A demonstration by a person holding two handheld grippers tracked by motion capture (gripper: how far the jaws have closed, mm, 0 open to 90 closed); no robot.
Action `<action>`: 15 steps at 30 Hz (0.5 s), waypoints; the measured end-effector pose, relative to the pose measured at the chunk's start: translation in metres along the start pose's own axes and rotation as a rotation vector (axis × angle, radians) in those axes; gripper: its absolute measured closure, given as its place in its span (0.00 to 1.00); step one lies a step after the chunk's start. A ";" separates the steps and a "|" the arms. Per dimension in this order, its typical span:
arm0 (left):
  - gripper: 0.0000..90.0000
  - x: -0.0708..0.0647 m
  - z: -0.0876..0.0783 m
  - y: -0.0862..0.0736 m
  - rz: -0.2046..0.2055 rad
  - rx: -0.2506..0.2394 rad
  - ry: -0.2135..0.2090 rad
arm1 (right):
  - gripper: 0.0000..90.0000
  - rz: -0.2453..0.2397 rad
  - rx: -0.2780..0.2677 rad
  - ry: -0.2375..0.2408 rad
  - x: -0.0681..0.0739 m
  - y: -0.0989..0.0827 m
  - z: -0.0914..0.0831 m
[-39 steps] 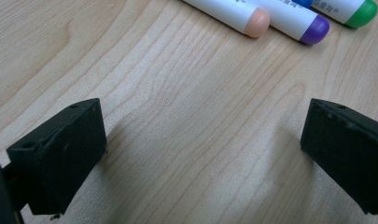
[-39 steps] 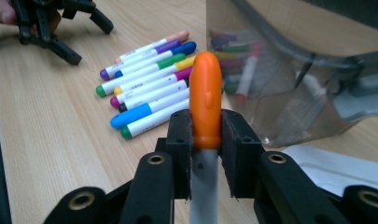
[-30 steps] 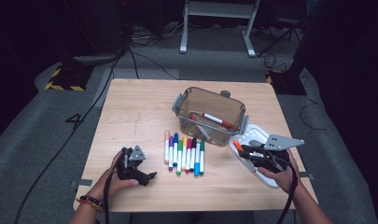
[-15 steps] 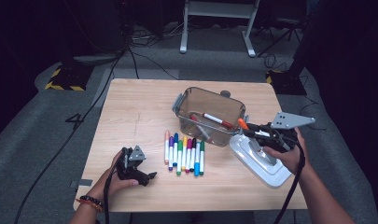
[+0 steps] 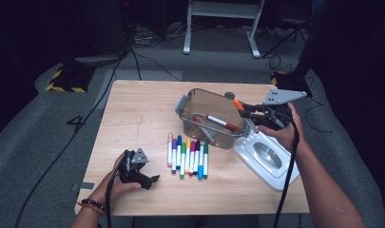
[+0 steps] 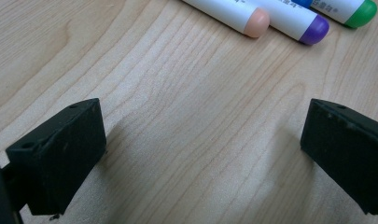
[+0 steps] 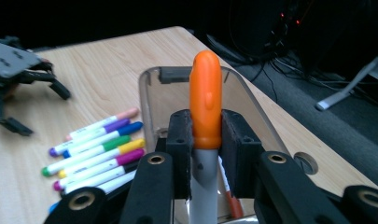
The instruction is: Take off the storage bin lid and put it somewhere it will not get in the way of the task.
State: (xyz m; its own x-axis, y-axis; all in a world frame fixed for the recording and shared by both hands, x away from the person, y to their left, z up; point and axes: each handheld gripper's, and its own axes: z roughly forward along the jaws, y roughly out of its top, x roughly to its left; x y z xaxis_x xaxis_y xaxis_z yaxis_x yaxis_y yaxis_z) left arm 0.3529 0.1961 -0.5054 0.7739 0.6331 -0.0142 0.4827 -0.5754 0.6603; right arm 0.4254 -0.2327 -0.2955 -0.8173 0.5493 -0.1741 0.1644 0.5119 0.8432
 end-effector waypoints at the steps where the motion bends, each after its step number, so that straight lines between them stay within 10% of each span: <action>1: 0.00 0.000 0.000 0.000 0.000 0.000 0.000 | 0.83 0.002 0.009 0.003 -0.002 0.002 0.004; 15: 0.00 0.000 0.000 0.000 0.000 -0.001 0.000 | 0.83 0.015 0.153 0.081 -0.018 0.015 0.072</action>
State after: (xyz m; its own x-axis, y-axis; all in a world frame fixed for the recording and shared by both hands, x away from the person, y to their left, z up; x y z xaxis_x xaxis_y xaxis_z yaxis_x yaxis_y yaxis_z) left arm 0.3529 0.1961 -0.5055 0.7740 0.6331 -0.0143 0.4825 -0.5750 0.6607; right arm 0.4826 -0.1872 -0.3165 -0.8547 0.5061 -0.1155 0.2540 0.6018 0.7572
